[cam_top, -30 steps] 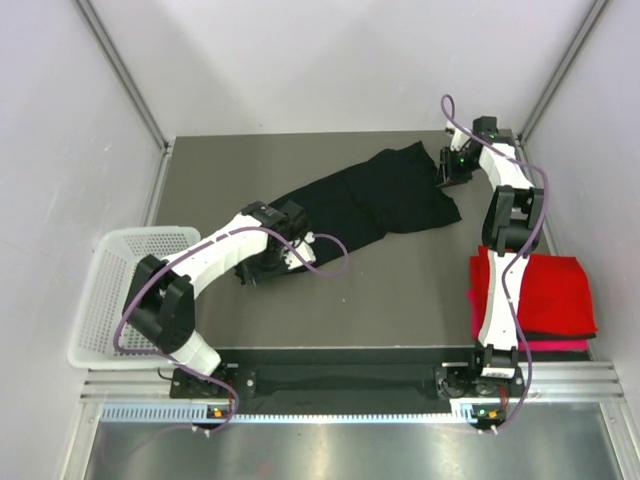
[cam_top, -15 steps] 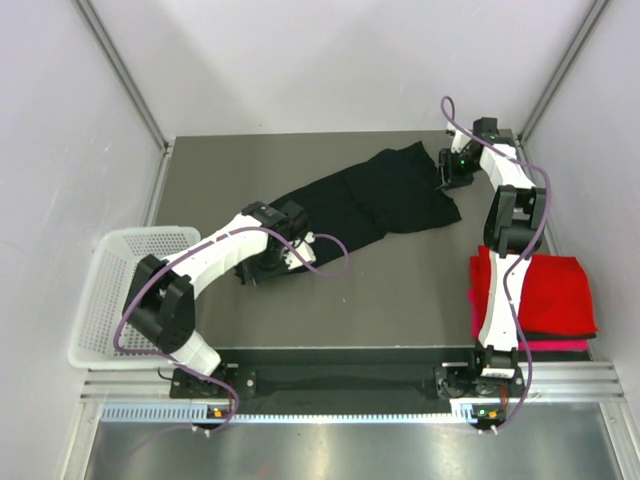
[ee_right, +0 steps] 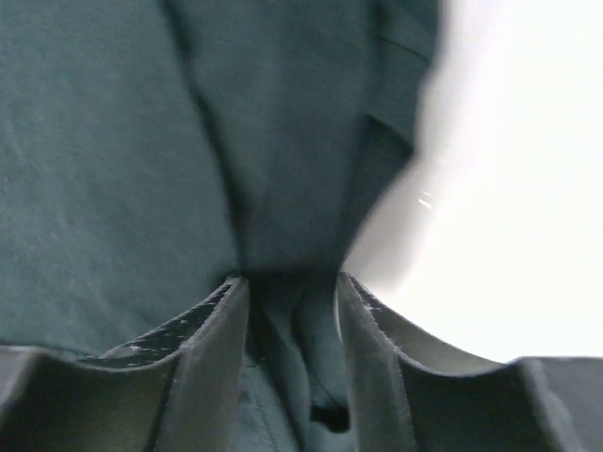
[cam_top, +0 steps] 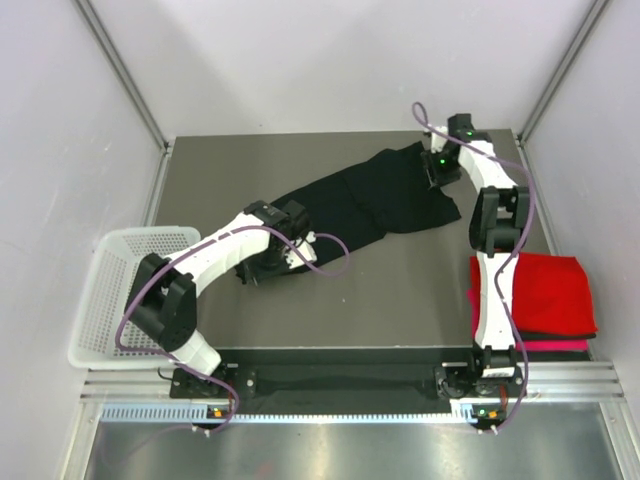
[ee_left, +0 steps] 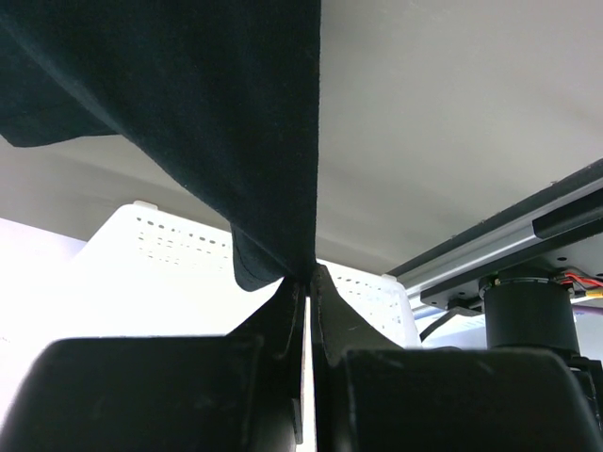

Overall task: Fold and stack the t-shirts
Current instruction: Fold the tshirt

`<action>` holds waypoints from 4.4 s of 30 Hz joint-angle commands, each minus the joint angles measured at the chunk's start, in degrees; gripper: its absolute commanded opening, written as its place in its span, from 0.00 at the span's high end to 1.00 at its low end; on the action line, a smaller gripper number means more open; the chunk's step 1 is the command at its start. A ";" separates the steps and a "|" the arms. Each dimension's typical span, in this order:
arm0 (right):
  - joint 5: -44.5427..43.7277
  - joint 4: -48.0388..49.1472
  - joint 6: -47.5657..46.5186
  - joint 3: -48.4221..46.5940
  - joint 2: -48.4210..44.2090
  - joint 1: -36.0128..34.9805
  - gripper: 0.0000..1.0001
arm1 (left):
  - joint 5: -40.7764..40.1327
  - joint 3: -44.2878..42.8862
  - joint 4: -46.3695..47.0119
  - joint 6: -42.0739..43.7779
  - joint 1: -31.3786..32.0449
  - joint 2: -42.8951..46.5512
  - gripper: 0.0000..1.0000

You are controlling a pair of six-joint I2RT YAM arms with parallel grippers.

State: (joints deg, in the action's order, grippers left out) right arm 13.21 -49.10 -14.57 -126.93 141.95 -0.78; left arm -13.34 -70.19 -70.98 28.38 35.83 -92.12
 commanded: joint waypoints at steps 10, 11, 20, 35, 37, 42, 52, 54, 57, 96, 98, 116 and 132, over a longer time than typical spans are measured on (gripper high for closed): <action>-12.86 -3.19 -2.83 -1.39 6.58 -3.62 0.83 | -0.02 -1.09 -1.44 -0.43 0.55 0.89 1.00; -12.86 -3.02 -2.83 -1.91 7.28 -3.53 0.88 | -0.02 -1.09 -1.35 -0.43 0.73 0.97 1.00; -17.16 -0.74 -2.13 -14.46 12.82 -3.53 0.91 | 11.74 -2.32 -8.29 2.11 7.21 1.77 1.00; -22.70 23.16 -5.73 -14.30 11.51 -7.66 0.89 | 28.20 -7.49 -13.75 3.26 29.02 -8.60 1.00; -23.14 24.92 -6.17 -14.83 11.77 -8.71 0.92 | 28.46 -10.22 -13.57 3.08 30.25 -10.70 1.00; -24.11 30.64 -6.96 -16.41 12.82 -11.08 1.00 | 32.23 -17.42 -12.34 1.68 33.77 -14.66 0.97; -25.69 38.82 -7.67 -17.65 14.06 -13.29 0.98 | 37.18 -29.72 -8.31 -2.36 37.47 -17.75 0.77; -25.78 39.70 -6.71 -17.38 13.27 -13.11 0.71 | 35.58 -35.41 -7.95 -3.24 35.80 -17.75 0.74; -26.74 41.01 -6.35 -16.59 11.25 -12.94 0.51 | 35.41 -43.67 -8.73 -3.42 33.87 -18.89 0.73; 3.22 31.52 1.30 56.18 -59.42 -5.56 0.44 | 70.21 -67.79 61.74 -56.41 -24.23 -67.39 0.43; 3.05 31.87 1.12 57.58 -60.30 -5.12 0.44 | 69.34 -69.37 62.80 -56.94 -23.53 -69.07 0.44; 4.98 34.07 2.88 64.53 -65.48 0.34 0.43 | 61.25 -74.04 72.48 -65.39 -20.10 -77.43 1.00; 6.03 35.56 3.40 65.59 -65.49 2.27 0.42 | 56.32 -64.64 63.77 -57.65 -26.86 -69.34 1.00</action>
State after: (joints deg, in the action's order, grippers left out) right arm 17.91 -16.88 -11.77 -61.36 78.13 1.17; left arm 47.94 -138.47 -0.95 -33.47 12.97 -163.04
